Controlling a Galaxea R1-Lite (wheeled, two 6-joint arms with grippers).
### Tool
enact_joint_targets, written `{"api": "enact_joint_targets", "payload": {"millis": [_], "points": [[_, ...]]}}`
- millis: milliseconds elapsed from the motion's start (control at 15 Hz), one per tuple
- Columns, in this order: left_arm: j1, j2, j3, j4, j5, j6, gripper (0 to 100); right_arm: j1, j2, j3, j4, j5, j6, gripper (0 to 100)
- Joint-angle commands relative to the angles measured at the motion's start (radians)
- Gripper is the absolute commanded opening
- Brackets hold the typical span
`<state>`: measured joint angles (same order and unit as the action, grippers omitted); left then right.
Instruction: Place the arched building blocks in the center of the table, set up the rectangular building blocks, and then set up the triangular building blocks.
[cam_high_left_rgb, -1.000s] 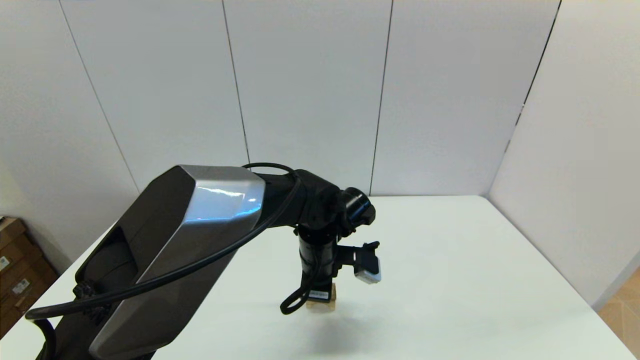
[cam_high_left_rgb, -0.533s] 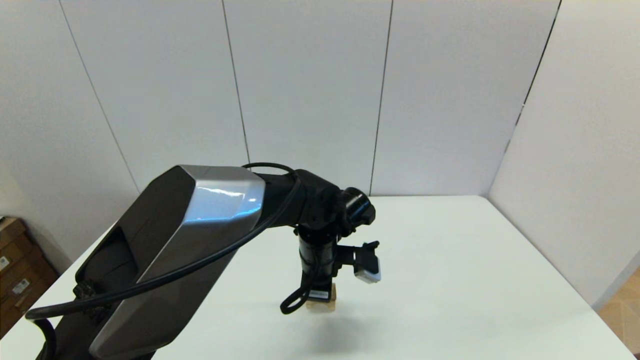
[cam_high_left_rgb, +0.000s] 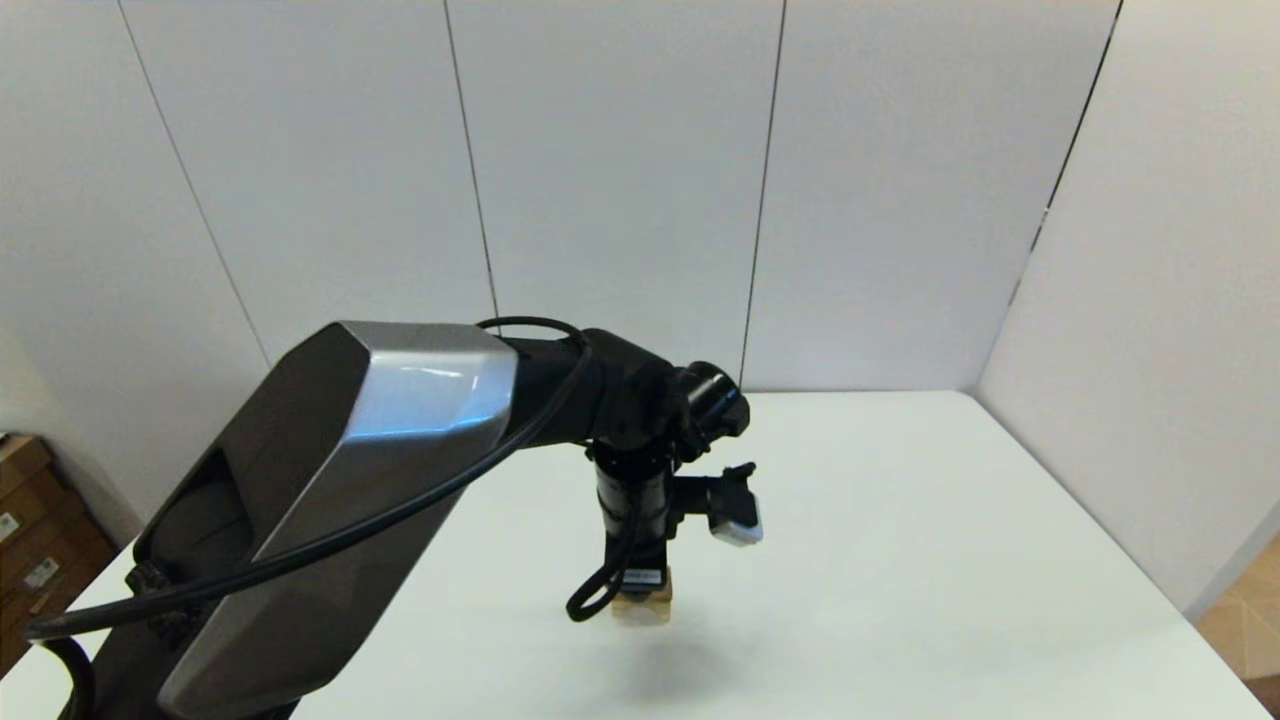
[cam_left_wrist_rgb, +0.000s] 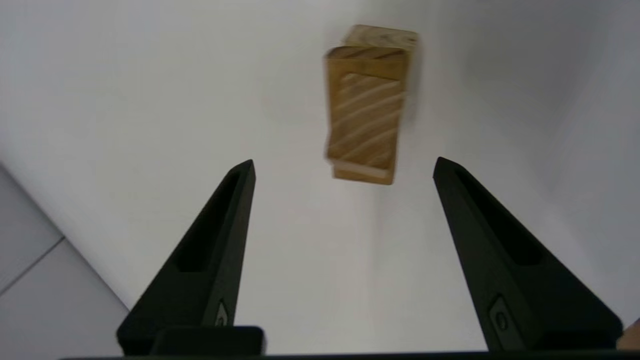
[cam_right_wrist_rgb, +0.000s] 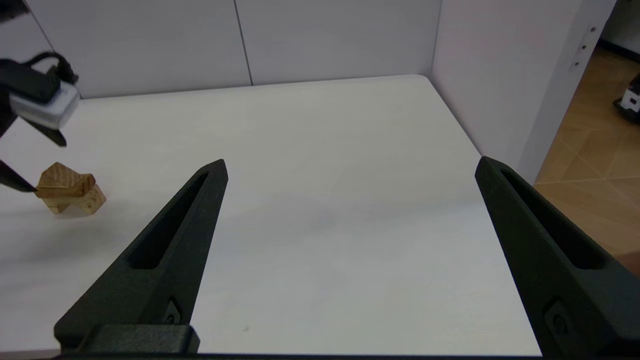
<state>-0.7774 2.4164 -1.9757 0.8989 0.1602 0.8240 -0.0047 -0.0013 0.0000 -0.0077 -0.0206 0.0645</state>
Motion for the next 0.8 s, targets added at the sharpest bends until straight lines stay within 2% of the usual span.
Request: {"api": "enact_joint_targets", "payload": {"millis": [67, 600, 800], "points": [[0.073, -0.145, 0.000, -0.009, 0.048, -0.085, 100, 0.000, 0.001, 0.002, 0.000, -0.001, 0.000, 100], [0.386, -0.743, 0.094, 0.075, 0.061, -0.385, 100, 0.000, 0.001, 0.000, -0.002, -0.001, 0.000, 100], [0.550, -1.031, 0.222, 0.066, 0.061, -0.416, 100, 0.000, 0.001, 0.002, 0.000, -0.001, 0.000, 100]]}}
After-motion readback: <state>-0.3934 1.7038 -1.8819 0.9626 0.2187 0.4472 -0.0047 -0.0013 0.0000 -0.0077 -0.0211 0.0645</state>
